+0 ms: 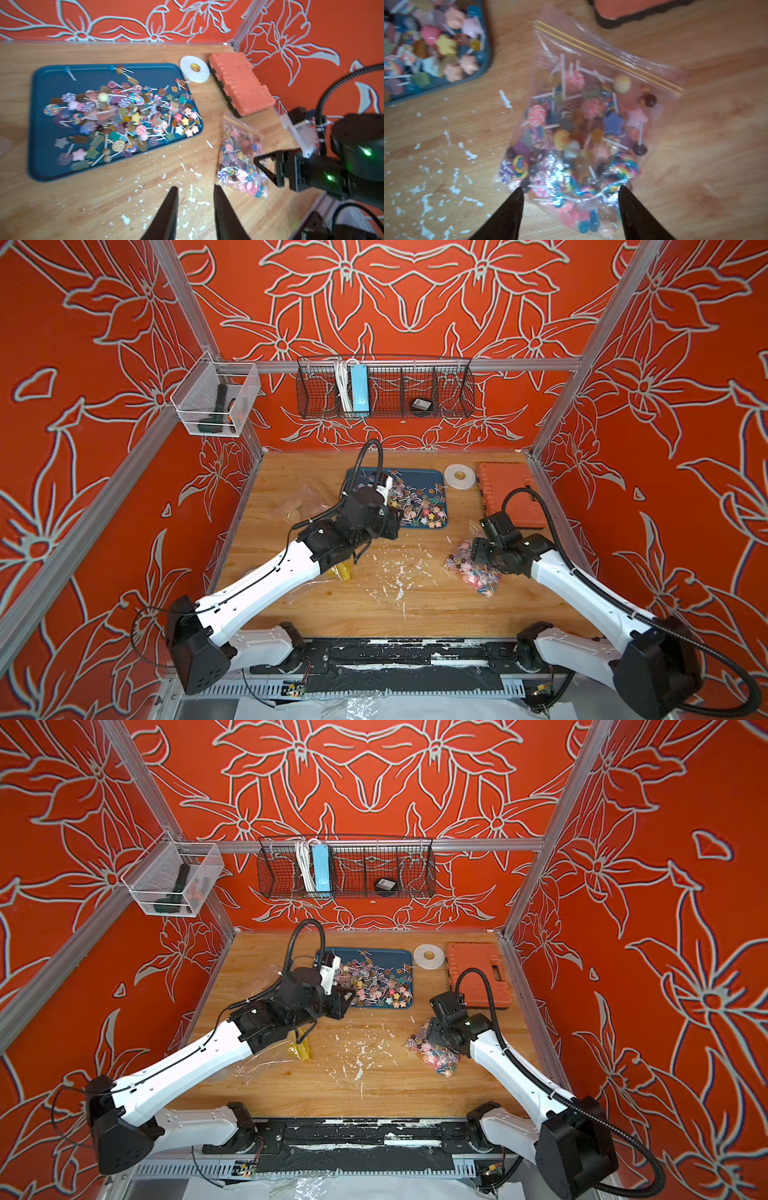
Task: Pour candies out of the ziploc bag
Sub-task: Place the ziploc bag at the center of the board, then move the ziploc bag to the center of the board.
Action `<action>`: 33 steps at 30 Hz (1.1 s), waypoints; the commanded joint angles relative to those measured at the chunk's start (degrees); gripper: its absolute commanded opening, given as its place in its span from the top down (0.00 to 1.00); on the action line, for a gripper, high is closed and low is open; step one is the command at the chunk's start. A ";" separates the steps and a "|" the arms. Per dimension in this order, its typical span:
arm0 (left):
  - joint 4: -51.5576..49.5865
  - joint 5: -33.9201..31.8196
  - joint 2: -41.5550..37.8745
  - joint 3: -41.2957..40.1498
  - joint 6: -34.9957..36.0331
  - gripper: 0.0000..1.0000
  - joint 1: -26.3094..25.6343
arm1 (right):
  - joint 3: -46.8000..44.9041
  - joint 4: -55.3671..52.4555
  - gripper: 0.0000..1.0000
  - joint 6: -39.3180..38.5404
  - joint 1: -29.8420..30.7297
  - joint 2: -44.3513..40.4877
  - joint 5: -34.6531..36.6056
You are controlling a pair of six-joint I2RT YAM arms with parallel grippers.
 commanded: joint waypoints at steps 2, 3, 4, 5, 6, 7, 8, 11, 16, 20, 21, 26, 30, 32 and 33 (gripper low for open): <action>5.08 -2.33 1.96 -2.59 -2.46 0.69 -5.53 | -2.41 -0.79 0.28 -0.58 -6.58 -1.12 -0.15; 5.61 -2.29 2.23 -3.24 -2.78 0.69 -6.23 | -2.74 -0.15 0.28 -1.01 -7.90 -0.73 -0.93; 6.24 -2.12 2.53 -3.92 -3.01 0.69 -6.79 | -3.13 0.61 0.29 -1.43 -8.82 -0.21 -1.58; 6.68 -1.98 2.77 -4.48 -3.22 0.69 -7.21 | -3.48 1.49 0.29 -1.72 -9.52 0.38 -2.31; 6.79 -1.90 2.85 -4.94 -3.35 0.69 -7.47 | -3.80 2.24 0.30 -1.90 -9.93 1.07 -2.95; 6.77 -1.89 3.05 -5.27 -3.44 0.69 -7.65 | -4.19 3.19 0.31 -1.94 -10.25 1.72 -3.81; 6.59 -1.85 3.06 -5.58 -3.53 0.69 -7.74 | -4.59 4.23 0.32 -2.10 -10.30 2.37 -5.05; 5.88 -2.12 2.39 -6.35 -3.49 0.70 -7.83 | -5.45 5.64 0.34 -1.90 -10.31 3.60 -7.87; 3.72 -3.10 0.45 -7.21 -3.20 0.70 -7.83 | -7.99 5.22 0.35 -0.32 -10.31 2.70 -10.64; 1.55 -3.89 -0.64 -7.35 -3.17 0.70 -7.83 | -11.93 7.47 0.36 1.94 -10.16 1.62 -16.61; 1.24 -3.99 -0.86 -7.44 -3.19 0.70 -7.83 | -12.91 8.38 0.37 2.48 -10.14 1.62 -17.99; -0.42 -4.09 -1.84 -7.63 -3.50 0.70 -7.83 | -17.11 12.98 0.40 5.70 -8.20 2.28 -23.06; -1.92 -4.69 -2.89 -7.71 -3.56 0.70 -7.83 | -17.39 14.03 0.40 9.27 -2.42 2.09 -23.24; -2.88 -5.05 -3.50 -7.64 -3.40 0.70 -7.88 | -16.96 14.22 0.40 12.37 2.17 2.02 -22.08; -3.39 -5.29 -3.78 -7.55 -3.31 0.70 -7.83 | -16.70 14.42 0.41 13.93 4.40 1.93 -21.46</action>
